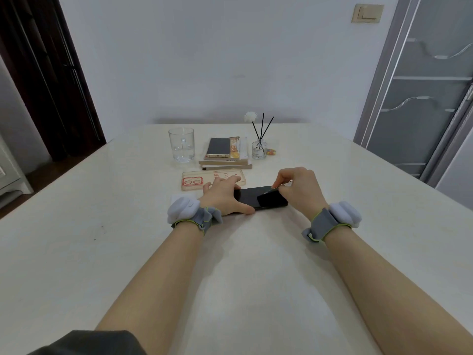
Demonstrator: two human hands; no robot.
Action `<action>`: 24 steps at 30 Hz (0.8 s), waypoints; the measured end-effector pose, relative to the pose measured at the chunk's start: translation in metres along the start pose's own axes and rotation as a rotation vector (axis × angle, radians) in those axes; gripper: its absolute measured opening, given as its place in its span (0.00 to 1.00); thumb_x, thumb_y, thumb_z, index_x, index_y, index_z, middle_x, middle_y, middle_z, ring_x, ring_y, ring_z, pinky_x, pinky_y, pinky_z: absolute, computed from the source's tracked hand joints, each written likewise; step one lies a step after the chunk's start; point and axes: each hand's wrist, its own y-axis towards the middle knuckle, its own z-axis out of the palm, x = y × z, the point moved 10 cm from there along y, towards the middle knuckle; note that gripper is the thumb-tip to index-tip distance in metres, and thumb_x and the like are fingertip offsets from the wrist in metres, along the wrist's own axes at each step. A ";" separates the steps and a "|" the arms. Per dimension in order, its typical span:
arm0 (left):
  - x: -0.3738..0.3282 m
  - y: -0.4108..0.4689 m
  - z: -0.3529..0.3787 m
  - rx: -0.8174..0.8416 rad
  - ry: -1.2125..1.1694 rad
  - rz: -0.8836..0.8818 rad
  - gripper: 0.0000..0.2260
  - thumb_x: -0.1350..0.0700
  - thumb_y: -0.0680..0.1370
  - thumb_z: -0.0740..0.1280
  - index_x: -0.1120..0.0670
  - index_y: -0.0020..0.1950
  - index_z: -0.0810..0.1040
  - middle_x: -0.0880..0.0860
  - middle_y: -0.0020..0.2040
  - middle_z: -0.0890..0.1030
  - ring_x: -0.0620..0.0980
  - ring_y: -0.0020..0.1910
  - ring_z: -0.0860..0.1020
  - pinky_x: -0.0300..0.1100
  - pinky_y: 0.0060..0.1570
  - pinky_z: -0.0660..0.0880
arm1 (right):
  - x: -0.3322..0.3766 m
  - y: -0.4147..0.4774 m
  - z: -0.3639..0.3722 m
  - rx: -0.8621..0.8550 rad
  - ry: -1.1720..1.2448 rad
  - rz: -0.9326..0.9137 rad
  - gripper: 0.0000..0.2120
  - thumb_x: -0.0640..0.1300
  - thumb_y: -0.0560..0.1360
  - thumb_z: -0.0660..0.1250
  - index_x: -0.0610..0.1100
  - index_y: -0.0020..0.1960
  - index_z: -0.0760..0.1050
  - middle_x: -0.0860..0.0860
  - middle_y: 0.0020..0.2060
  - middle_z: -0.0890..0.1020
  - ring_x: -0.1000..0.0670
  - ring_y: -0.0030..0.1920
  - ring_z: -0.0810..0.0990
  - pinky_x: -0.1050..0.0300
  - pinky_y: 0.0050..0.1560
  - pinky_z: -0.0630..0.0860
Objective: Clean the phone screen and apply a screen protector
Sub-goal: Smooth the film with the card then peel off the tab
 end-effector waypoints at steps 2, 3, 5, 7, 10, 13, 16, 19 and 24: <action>0.000 0.000 0.000 0.000 0.000 -0.002 0.40 0.42 0.67 0.73 0.50 0.74 0.59 0.45 0.66 0.74 0.51 0.70 0.60 0.53 0.72 0.52 | -0.001 -0.002 0.002 -0.019 -0.024 -0.007 0.13 0.30 0.66 0.61 0.42 0.37 0.82 0.54 0.33 0.78 0.51 0.41 0.75 0.63 0.40 0.65; 0.000 0.000 0.000 -0.001 0.000 -0.003 0.40 0.42 0.67 0.73 0.50 0.74 0.59 0.45 0.66 0.74 0.50 0.70 0.60 0.53 0.72 0.52 | -0.002 -0.002 0.002 -0.023 -0.033 -0.009 0.13 0.30 0.66 0.61 0.42 0.37 0.82 0.55 0.33 0.77 0.51 0.41 0.75 0.62 0.40 0.65; 0.001 0.000 -0.001 -0.003 0.003 -0.005 0.40 0.42 0.67 0.73 0.50 0.74 0.59 0.45 0.65 0.74 0.51 0.70 0.60 0.53 0.72 0.52 | -0.003 0.000 0.002 -0.044 -0.050 -0.004 0.13 0.31 0.66 0.61 0.44 0.35 0.81 0.52 0.35 0.78 0.49 0.41 0.75 0.61 0.41 0.65; 0.001 0.000 -0.001 -0.005 0.007 -0.005 0.40 0.42 0.67 0.73 0.50 0.74 0.59 0.46 0.65 0.74 0.51 0.70 0.60 0.53 0.71 0.52 | -0.004 0.002 -0.001 -0.085 -0.083 0.006 0.14 0.32 0.67 0.61 0.47 0.35 0.80 0.49 0.37 0.78 0.49 0.40 0.73 0.57 0.46 0.67; 0.000 0.000 0.000 -0.003 0.006 -0.003 0.40 0.42 0.67 0.73 0.50 0.74 0.59 0.46 0.65 0.74 0.51 0.70 0.60 0.54 0.71 0.53 | -0.003 0.001 0.007 -0.088 -0.104 0.034 0.14 0.32 0.68 0.60 0.46 0.38 0.82 0.49 0.39 0.74 0.48 0.44 0.72 0.53 0.52 0.68; 0.001 0.000 0.000 -0.004 0.004 -0.005 0.40 0.42 0.67 0.73 0.50 0.74 0.59 0.45 0.65 0.74 0.51 0.70 0.60 0.54 0.71 0.52 | -0.005 0.001 0.012 -0.069 -0.073 0.058 0.15 0.31 0.68 0.59 0.44 0.39 0.82 0.46 0.41 0.74 0.47 0.42 0.71 0.59 0.42 0.65; 0.001 0.000 0.000 -0.004 0.000 -0.006 0.41 0.42 0.67 0.73 0.50 0.74 0.59 0.45 0.65 0.74 0.51 0.70 0.60 0.53 0.72 0.52 | -0.007 0.005 0.008 -0.081 -0.048 0.070 0.15 0.31 0.67 0.59 0.44 0.38 0.82 0.44 0.41 0.75 0.46 0.40 0.72 0.60 0.40 0.64; 0.001 0.000 0.001 -0.002 -0.004 -0.005 0.40 0.42 0.67 0.73 0.50 0.74 0.59 0.45 0.65 0.74 0.51 0.70 0.60 0.53 0.72 0.52 | -0.008 0.003 0.010 -0.089 -0.031 0.088 0.15 0.30 0.68 0.58 0.43 0.39 0.82 0.45 0.41 0.74 0.46 0.42 0.73 0.60 0.42 0.65; 0.001 0.001 0.000 -0.001 -0.003 -0.006 0.41 0.42 0.67 0.73 0.50 0.74 0.58 0.45 0.65 0.74 0.51 0.70 0.60 0.53 0.72 0.52 | -0.005 0.003 0.009 -0.079 -0.059 0.075 0.15 0.30 0.68 0.58 0.41 0.40 0.82 0.42 0.44 0.77 0.43 0.45 0.75 0.58 0.43 0.67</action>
